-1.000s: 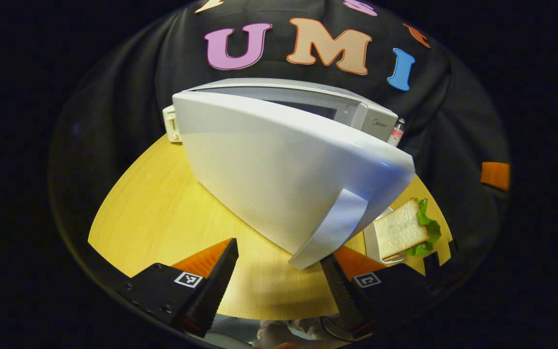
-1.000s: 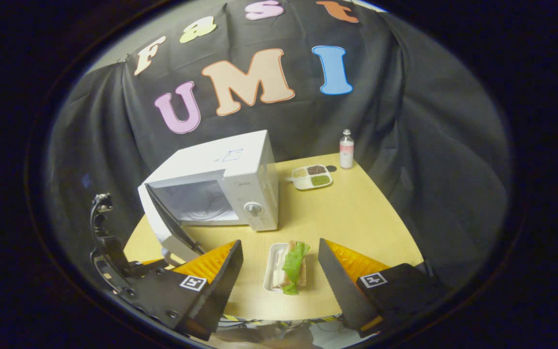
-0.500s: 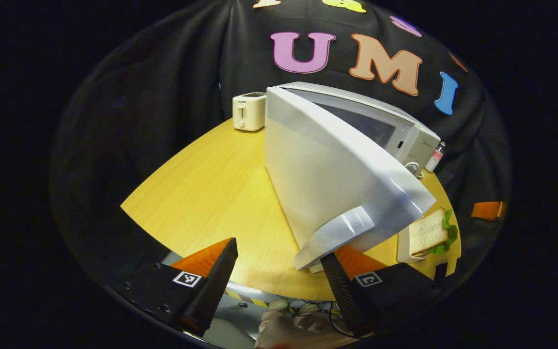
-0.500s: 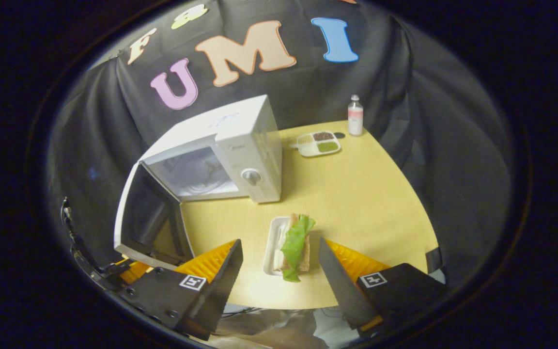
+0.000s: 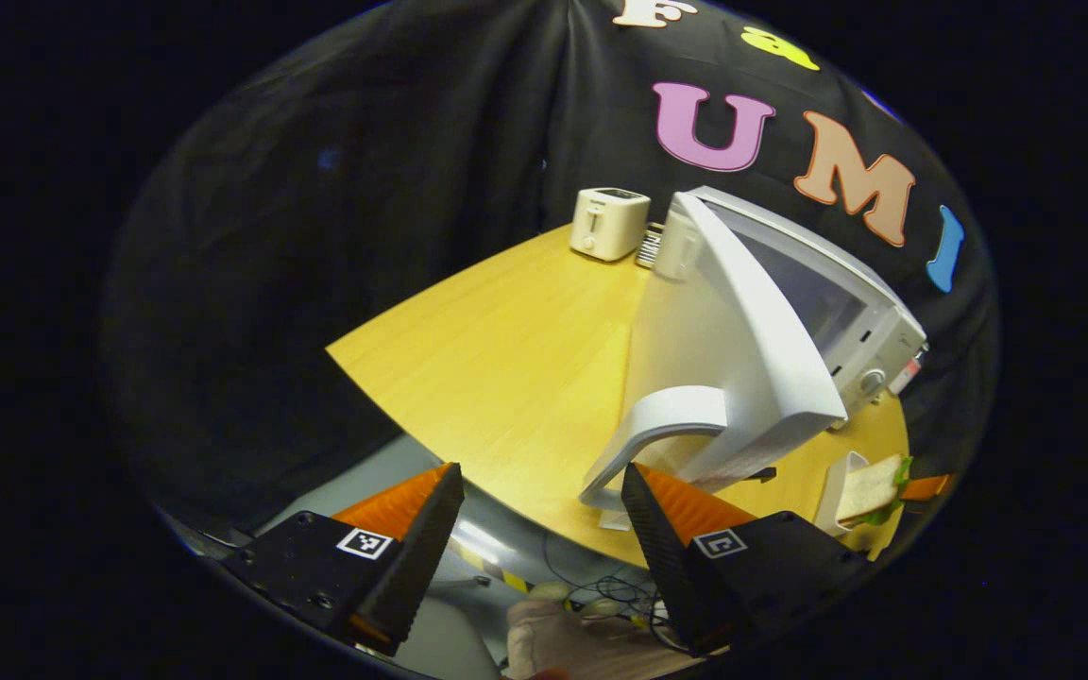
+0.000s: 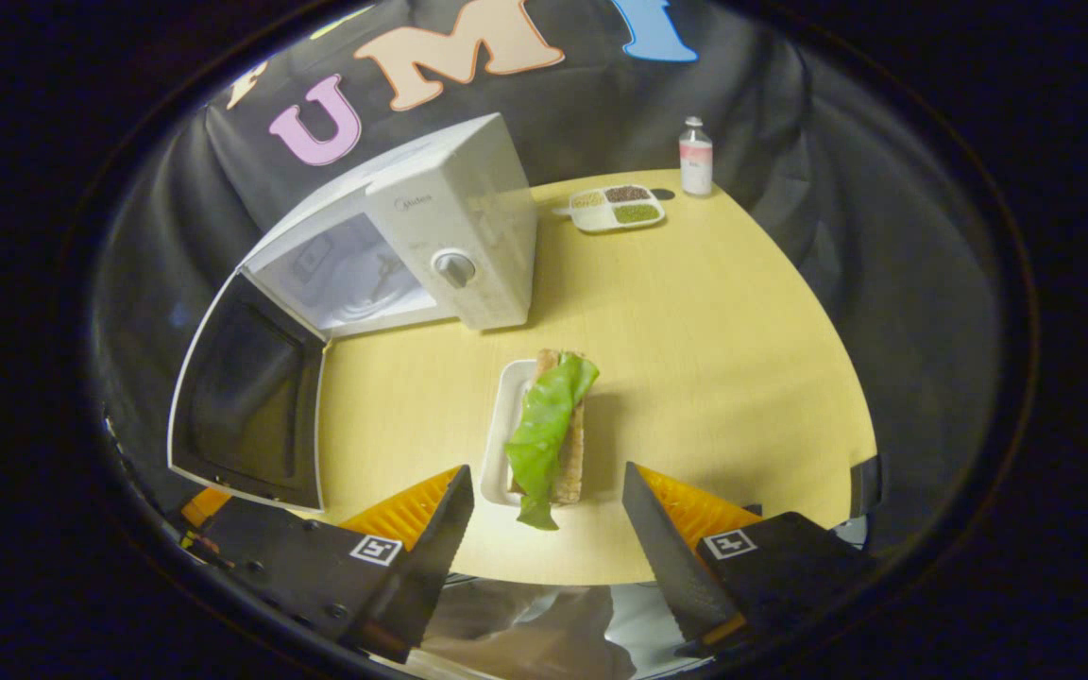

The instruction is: Open the microwave oven with the left hand, put the food in, and close the microwave oven.

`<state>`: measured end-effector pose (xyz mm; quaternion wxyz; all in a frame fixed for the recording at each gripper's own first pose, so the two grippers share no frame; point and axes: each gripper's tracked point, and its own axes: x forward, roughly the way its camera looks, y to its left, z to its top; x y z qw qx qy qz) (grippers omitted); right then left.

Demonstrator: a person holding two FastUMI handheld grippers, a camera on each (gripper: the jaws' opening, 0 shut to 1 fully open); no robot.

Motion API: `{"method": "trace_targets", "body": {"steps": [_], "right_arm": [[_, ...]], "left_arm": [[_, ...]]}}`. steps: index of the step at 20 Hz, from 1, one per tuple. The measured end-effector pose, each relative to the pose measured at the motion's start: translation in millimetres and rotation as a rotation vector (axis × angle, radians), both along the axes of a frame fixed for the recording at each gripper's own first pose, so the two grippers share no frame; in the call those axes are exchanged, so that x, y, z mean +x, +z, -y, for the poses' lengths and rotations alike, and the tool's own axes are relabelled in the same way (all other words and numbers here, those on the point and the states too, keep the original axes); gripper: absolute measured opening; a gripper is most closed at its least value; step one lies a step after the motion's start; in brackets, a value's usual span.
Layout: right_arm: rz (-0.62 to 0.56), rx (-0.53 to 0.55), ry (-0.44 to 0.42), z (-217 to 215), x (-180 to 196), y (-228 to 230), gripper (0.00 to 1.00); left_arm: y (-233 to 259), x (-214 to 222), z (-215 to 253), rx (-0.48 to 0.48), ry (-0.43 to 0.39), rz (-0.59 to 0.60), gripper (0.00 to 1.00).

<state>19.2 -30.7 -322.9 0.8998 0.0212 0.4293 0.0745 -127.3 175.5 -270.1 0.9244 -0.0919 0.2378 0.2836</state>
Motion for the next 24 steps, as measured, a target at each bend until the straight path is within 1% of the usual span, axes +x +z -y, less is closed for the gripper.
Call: {"method": "trace_targets", "body": {"steps": [2, 7, 11, 12, 13, 14, 15, 16, 17, 18, 19, 22, 24], "right_arm": [[-0.020, 0.000, 0.013, -0.4, 3.1, -7.3, 0.92], [-0.075, 0.006, 0.038, -4.7, 13.3, -22.1, 0.92], [-0.130, 0.020, 0.055, -9.0, 17.4, -35.7, 0.92], [-0.141, 0.023, 0.054, -9.1, 18.8, -38.7, 0.91], [-0.153, 0.026, 0.053, -9.7, 20.1, -42.1, 0.98], [-0.167, 0.032, 0.055, -11.0, 19.2, -45.0, 0.89], [-0.178, 0.039, 0.059, -11.9, 19.9, -46.2, 0.97], [-0.189, 0.052, 0.063, -14.9, 21.3, -49.5, 0.86], [-0.202, 0.062, 0.064, -17.5, 21.0, -51.8, 0.86], [-0.214, 0.067, 0.063, -18.3, 20.7, -55.2, 0.93], [-0.223, 0.076, 0.061, -20.6, 19.9, -58.2, 0.93], [-0.233, 0.098, 0.033, -20.3, 22.7, -60.9, 0.46], [-0.222, 0.119, -0.005, -18.7, 22.7, -56.8, 0.41]], "left_arm": [[14.5, -19.3, -18.5, 0.041, 0.065, 0.015, 0.95], [65.3, -47.8, -34.3, 0.048, 0.208, 0.154, 0.95], [94.3, -52.4, -29.6, 0.093, 0.241, 0.221, 0.95], [101.0, -54.3, -28.3, 0.106, 0.248, 0.230, 0.95], [105.7, -56.2, -25.2, 0.119, 0.253, 0.241, 0.95], [109.3, -57.9, -21.9, 0.127, 0.257, 0.248, 0.95], [112.2, -58.5, -19.4, 0.130, 0.259, 0.255, 0.94], [112.2, -60.6, -16.3, 0.129, 0.263, 0.254, 0.94], [111.2, -61.6, -15.3, 0.128, 0.266, 0.254, 0.94], [110.9, -62.4, -14.7, 0.128, 0.269, 0.255, 0.94], [110.8, -62.0, -13.7, 0.127, 0.270, 0.255, 0.95], [107.6, -60.1, -6.6, 0.124, 0.263, 0.251, 0.95], [107.5, -58.5, -6.3, 0.119, 0.259, 0.255, 0.95]]}}
